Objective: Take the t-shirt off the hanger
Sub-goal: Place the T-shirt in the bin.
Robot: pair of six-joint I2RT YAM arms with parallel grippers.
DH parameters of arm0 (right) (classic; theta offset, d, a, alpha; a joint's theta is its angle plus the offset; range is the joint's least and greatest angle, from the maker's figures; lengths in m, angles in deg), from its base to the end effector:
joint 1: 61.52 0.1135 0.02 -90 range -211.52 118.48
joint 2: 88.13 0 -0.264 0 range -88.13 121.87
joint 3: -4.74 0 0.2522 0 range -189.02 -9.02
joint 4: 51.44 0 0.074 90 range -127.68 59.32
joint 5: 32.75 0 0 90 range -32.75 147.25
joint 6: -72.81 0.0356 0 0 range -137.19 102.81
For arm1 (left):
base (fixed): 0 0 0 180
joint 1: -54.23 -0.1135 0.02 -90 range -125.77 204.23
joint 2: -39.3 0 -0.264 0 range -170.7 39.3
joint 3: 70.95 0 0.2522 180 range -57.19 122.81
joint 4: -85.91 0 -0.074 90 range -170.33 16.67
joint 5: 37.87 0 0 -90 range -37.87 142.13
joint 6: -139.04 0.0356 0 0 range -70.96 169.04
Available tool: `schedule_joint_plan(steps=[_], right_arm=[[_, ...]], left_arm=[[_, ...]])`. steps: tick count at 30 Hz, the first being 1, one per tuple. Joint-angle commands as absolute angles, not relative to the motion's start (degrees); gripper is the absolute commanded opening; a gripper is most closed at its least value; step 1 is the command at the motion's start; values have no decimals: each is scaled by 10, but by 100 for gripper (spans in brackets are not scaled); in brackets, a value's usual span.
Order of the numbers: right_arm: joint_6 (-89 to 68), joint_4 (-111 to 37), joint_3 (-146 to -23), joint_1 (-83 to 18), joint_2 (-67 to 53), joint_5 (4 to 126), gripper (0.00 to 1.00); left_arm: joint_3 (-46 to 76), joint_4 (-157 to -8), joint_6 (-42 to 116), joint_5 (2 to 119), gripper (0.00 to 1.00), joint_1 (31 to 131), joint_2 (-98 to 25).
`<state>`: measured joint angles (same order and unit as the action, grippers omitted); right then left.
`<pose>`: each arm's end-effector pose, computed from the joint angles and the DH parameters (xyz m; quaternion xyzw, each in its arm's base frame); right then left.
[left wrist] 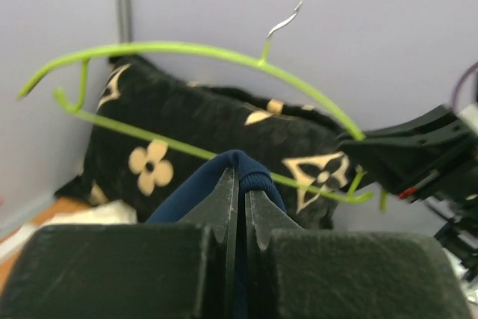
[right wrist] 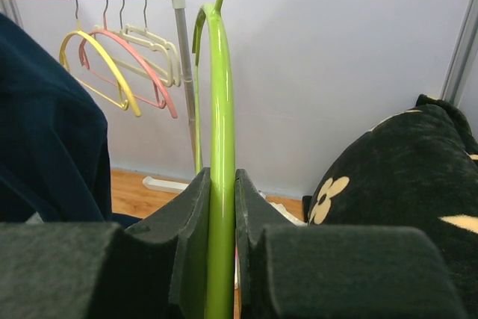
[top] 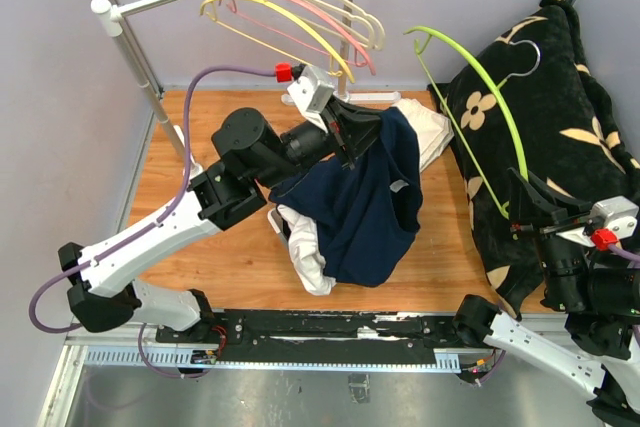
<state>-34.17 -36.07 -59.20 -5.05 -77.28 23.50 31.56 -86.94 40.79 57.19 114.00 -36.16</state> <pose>0.0132 -0.0158 0.4282 -0.0432 0.4937 0.1699 0.8518 0.1389 -0.2446 0.5210 0.2819 0.5010 -0.4785 0.6638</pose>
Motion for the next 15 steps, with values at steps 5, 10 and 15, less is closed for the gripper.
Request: schedule_joint_plan(steps=[5,10,15], right_arm=[[-334,-387,-594,-47,-760,225,1],[-335,-395,-595,-47,-739,223,1],[-337,-411,-594,-47,-714,224,1]], left_arm=[[195,-847,454,360,0,1160,-305],[144,-799,488,213,0,1187,-277],[96,-744,492,102,0,1202,-232]])
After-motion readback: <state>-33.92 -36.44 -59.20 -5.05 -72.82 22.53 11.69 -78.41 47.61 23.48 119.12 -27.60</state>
